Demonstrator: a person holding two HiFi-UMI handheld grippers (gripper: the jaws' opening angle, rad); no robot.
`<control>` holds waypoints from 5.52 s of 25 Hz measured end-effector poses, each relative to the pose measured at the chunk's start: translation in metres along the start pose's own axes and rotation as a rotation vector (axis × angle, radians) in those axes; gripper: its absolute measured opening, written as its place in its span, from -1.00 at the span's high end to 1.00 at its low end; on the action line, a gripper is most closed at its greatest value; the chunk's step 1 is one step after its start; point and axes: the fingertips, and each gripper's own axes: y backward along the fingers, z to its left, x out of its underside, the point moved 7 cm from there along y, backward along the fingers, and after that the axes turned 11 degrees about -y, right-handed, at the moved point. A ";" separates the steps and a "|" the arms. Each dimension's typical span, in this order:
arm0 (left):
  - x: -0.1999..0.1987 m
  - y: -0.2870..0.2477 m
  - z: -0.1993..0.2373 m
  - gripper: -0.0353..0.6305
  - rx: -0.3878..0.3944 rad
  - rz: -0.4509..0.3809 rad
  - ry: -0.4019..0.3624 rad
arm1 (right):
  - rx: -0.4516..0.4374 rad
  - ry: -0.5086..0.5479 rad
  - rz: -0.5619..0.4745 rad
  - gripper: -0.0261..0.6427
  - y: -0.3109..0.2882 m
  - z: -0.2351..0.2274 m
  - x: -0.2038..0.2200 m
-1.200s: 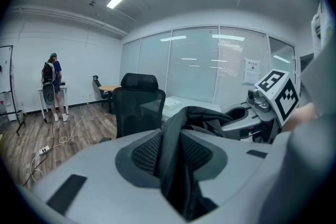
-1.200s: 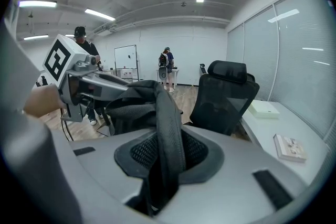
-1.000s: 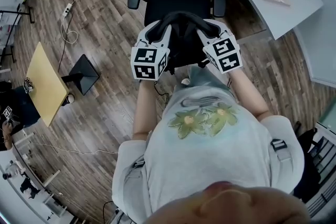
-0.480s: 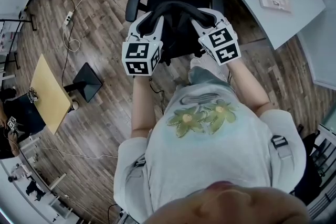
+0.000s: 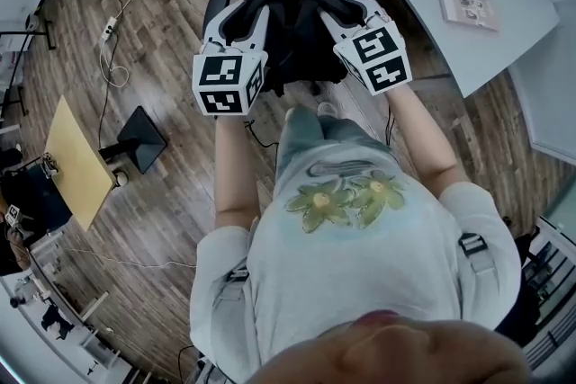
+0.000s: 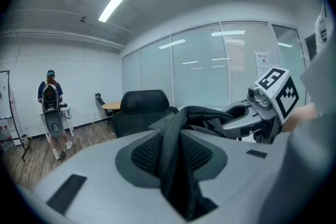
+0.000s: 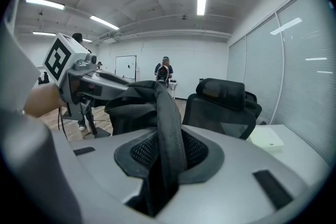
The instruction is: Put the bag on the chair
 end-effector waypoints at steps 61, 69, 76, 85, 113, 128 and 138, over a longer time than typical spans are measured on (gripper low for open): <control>0.033 -0.253 0.120 0.53 0.372 0.059 0.015 | 0.251 -0.194 0.138 0.63 -0.175 -0.136 -0.012; 0.051 -0.270 0.118 0.53 0.409 0.084 0.024 | 0.257 -0.230 0.184 0.63 -0.186 -0.143 0.005; 0.075 -0.277 0.117 0.52 0.438 0.093 0.021 | 0.249 -0.236 0.221 0.62 -0.198 -0.142 0.027; 0.092 -0.287 0.130 0.45 0.414 0.056 0.008 | 0.194 -0.165 0.243 0.59 -0.214 -0.145 0.034; 0.123 -0.387 0.173 0.37 0.294 0.099 -0.023 | 0.213 0.016 0.330 0.44 -0.313 -0.211 0.040; 0.135 -0.431 0.180 0.36 0.243 0.176 -0.014 | 0.228 0.075 0.378 0.33 -0.355 -0.246 0.051; 0.143 -0.426 0.196 0.05 0.222 0.226 0.193 | 0.214 -0.031 0.388 0.13 -0.342 -0.255 0.044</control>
